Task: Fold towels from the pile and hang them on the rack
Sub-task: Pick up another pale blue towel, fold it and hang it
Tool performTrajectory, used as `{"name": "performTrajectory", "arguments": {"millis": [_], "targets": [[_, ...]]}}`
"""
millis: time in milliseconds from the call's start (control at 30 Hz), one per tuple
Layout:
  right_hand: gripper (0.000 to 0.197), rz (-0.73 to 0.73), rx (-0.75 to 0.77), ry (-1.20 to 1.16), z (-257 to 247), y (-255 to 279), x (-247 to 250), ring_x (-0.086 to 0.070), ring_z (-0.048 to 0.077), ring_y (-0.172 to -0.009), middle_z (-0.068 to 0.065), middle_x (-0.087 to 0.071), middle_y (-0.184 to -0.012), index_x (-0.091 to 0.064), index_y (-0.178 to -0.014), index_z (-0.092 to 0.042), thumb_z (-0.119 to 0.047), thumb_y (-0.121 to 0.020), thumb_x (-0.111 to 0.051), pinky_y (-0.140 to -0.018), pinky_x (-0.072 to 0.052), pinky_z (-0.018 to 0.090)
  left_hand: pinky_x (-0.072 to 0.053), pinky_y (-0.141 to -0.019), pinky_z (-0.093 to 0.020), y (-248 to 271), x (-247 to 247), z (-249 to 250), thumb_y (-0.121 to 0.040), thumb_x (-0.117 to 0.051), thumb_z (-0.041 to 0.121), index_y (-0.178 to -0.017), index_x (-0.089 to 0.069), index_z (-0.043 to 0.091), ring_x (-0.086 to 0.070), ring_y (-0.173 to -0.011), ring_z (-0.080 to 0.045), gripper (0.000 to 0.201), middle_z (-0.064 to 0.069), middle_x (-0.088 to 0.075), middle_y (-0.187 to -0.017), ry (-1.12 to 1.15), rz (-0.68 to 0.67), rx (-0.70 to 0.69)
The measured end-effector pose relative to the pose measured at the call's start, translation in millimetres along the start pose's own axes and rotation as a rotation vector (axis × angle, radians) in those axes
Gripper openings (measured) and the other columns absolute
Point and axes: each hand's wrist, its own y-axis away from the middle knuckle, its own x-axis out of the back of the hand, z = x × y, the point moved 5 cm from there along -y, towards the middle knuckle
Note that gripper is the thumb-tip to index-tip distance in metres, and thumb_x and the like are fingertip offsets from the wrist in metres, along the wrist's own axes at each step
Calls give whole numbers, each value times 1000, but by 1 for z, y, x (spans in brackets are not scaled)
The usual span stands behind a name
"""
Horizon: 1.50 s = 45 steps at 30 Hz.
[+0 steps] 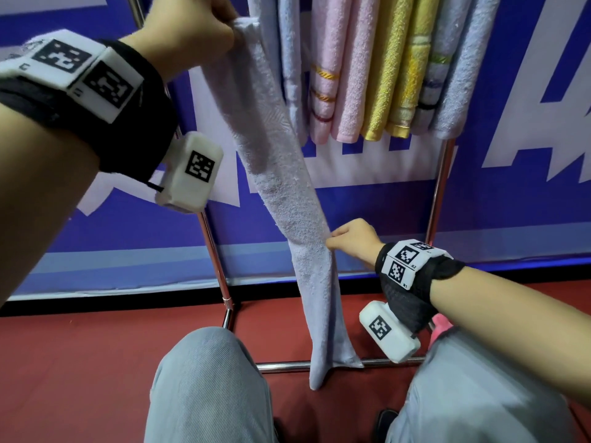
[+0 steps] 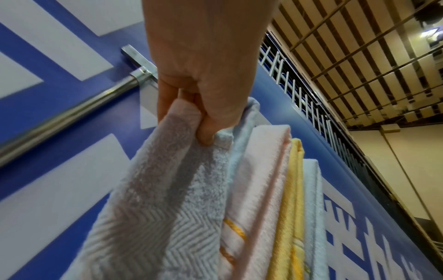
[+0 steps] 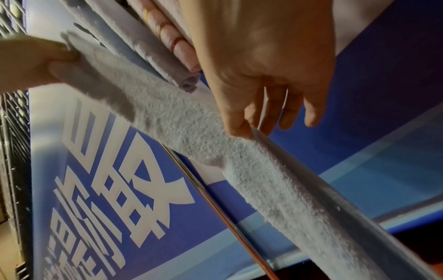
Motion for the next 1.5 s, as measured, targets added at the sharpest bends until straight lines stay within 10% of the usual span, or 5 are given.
{"name": "performTrajectory", "arguments": {"millis": [267,500,767,1067,1500], "targets": [[34,-65,40,-124,-43,2,37,-26,14,-52,5,-32,-55,-36,-47,-14,-5,-72,-56,-44,-24,18,-32,-39,-2,33,36,-121,-80,-62,23,-87,-70,4,-44,-36,11,22,15,-51,-37,29,11,380],[33,-163,141,-206,-118,9,50,-28,12,-48,-1,-32,-54,-37,-52,-17,-1,-80,-43,-44,-21,20,-46,-59,-29,97,-10,-169,-91,-55,8,-106,-58,-3,-55,-90,-29,19,-16,-56,-101,52,-523,779],[15,-383,266,-84,-186,36,40,-46,14,-66,5,-49,-75,-53,-82,-11,-5,-92,-44,-61,-41,25,-48,-89,-39,101,-66,-48,-99,-41,33,-107,-60,15,-56,-101,-15,26,2,-65,-104,900,-845,507],[25,-188,341,-29,-226,54,108,-40,12,-47,4,-38,-60,-40,-65,-13,0,-86,-43,-47,-34,26,-41,-72,-26,83,-52,23,-100,-35,26,-76,-69,25,-57,-62,-2,42,11,-63,-69,936,-945,248],[31,-113,365,-86,-253,66,128,-38,17,-50,5,-37,-59,-34,-61,-13,4,-86,-39,-47,-31,28,-53,-72,-30,75,-20,44,-97,-33,25,-102,-58,4,-65,-75,-19,33,-9,-69,-86,1238,-895,257]]}}
